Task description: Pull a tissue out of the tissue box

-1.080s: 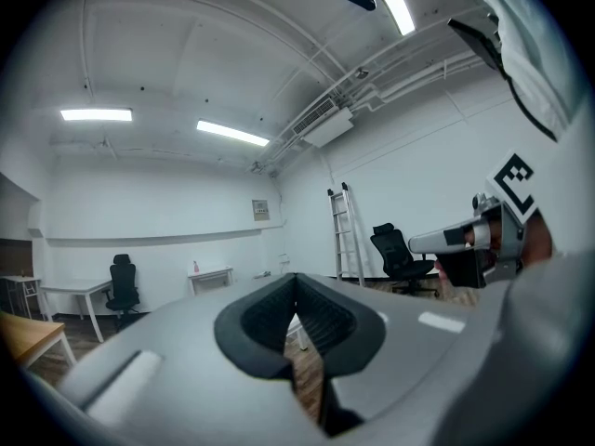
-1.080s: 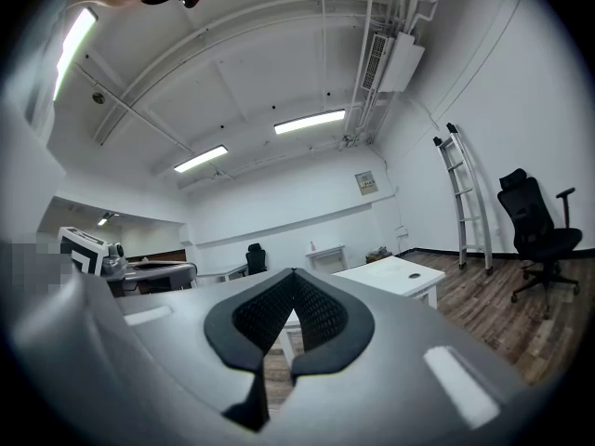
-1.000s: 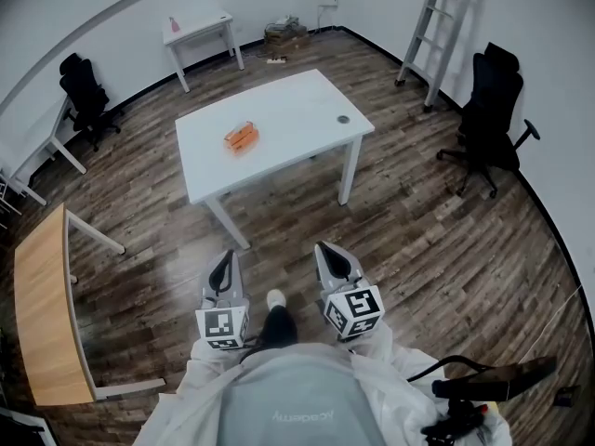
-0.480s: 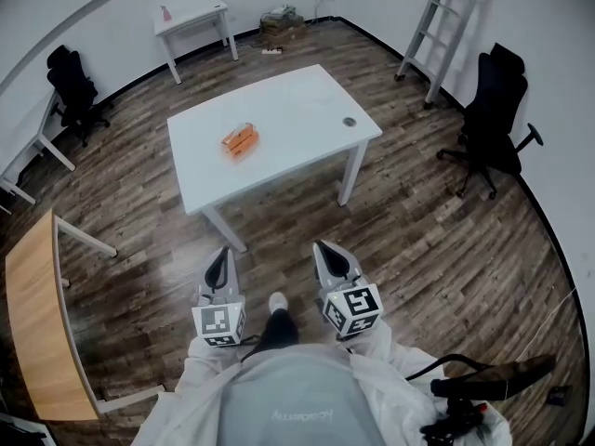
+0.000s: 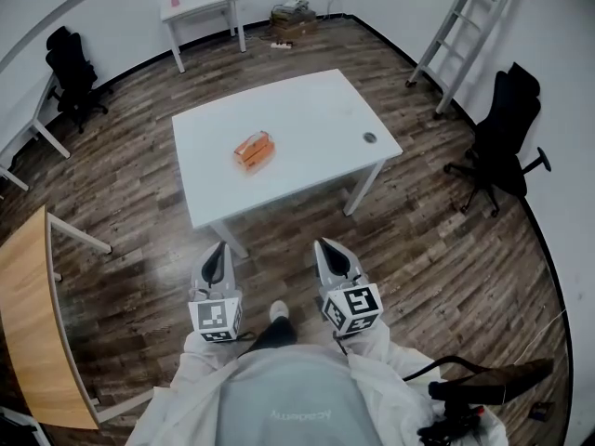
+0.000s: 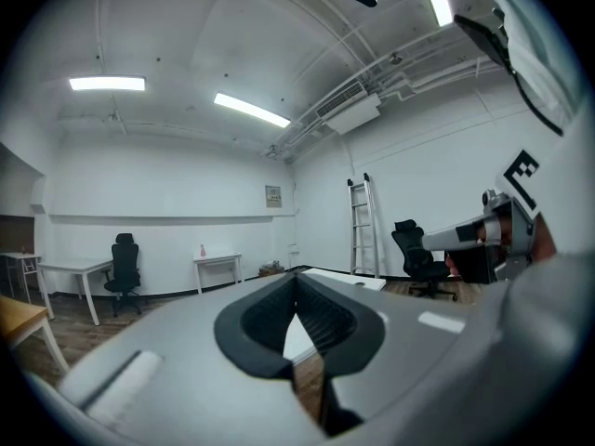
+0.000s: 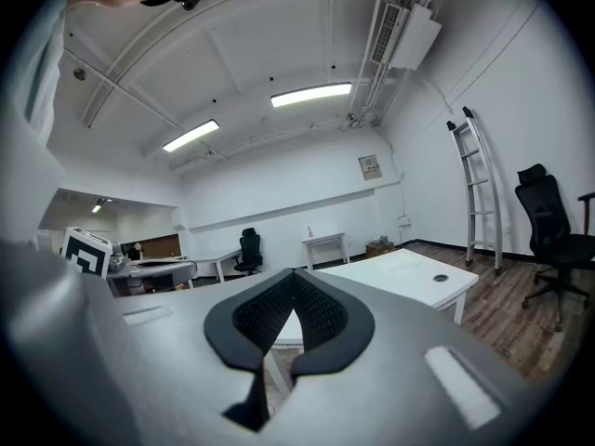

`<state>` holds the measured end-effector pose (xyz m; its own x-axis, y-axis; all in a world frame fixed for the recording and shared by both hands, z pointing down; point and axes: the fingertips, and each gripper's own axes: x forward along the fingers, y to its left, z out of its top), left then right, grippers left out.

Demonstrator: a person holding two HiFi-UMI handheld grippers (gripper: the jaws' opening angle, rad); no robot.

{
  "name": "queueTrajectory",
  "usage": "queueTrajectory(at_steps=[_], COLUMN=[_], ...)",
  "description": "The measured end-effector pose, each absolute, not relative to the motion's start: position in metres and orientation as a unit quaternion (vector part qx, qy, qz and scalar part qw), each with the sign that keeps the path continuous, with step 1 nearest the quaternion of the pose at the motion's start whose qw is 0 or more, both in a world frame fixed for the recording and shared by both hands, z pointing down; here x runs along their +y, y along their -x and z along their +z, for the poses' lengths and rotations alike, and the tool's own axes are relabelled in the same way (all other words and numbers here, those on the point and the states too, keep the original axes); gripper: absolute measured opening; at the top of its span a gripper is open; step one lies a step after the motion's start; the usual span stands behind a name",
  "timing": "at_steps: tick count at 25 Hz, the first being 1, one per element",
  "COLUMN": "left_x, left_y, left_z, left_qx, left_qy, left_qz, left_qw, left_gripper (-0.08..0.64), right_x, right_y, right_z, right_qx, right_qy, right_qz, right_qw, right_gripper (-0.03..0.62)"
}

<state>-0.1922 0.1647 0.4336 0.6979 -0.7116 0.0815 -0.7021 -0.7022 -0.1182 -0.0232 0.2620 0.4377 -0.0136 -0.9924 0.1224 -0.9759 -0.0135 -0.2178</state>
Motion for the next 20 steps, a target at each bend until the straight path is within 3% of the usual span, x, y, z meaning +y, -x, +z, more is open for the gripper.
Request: queueTrajectory(at_steps=[20], left_x=[0.043], left_y=[0.184], left_z=[0.435], left_qx=[0.372], left_qy=[0.926], left_qz=[-0.053], left_qw=[0.029], left_gripper=[0.000], right_x=[0.145], right_y=[0.011], right_z=[0.435], right_qx=[0.685], right_qy=[0.717], right_qz=[-0.122], right_qw=[0.026], right_gripper=[0.002])
